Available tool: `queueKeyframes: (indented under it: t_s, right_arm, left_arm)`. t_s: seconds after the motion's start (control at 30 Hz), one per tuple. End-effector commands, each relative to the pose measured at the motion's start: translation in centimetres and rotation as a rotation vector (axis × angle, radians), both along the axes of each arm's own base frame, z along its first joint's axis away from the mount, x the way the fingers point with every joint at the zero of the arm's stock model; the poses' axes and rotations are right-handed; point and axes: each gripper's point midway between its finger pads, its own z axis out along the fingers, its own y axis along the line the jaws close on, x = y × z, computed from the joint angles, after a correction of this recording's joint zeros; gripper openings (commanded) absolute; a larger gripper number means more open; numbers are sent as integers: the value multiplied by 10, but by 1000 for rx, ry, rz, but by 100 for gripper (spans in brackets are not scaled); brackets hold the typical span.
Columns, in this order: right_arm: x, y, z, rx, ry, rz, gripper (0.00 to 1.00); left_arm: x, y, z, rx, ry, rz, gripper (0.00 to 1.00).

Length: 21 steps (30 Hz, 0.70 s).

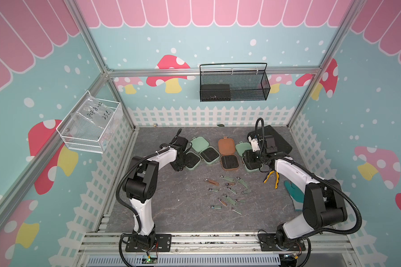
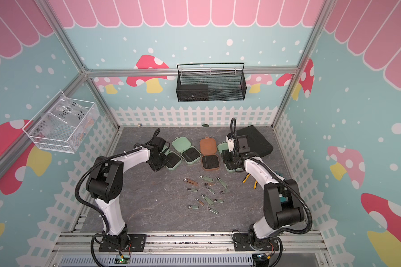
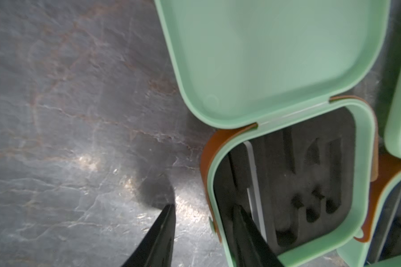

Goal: Organize nail clipper sets
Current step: Pick up the storage box at the center of the board.

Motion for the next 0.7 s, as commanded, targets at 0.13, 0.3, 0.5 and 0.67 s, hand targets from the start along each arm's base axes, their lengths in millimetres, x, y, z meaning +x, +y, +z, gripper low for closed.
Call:
queueKeyframes:
  t_s: [0.13, 0.3, 0.5, 0.67]
  right_arm:
    - [2, 6, 0, 2, 4, 33, 50]
    - [1, 8, -2, 6, 14, 44, 43]
    - [-1, 10, -3, 14, 22, 57, 36]
    - [-3, 12, -2, 22, 20, 69, 31]
  left_arm:
    - [7, 3, -3, 14, -11, 18, 39]
    - [-1, 9, -13, 41, 18, 25, 34]
    - [-7, 16, -19, 77, 43, 35, 23]
    - [-17, 24, -19, 110, 62, 51, 15]
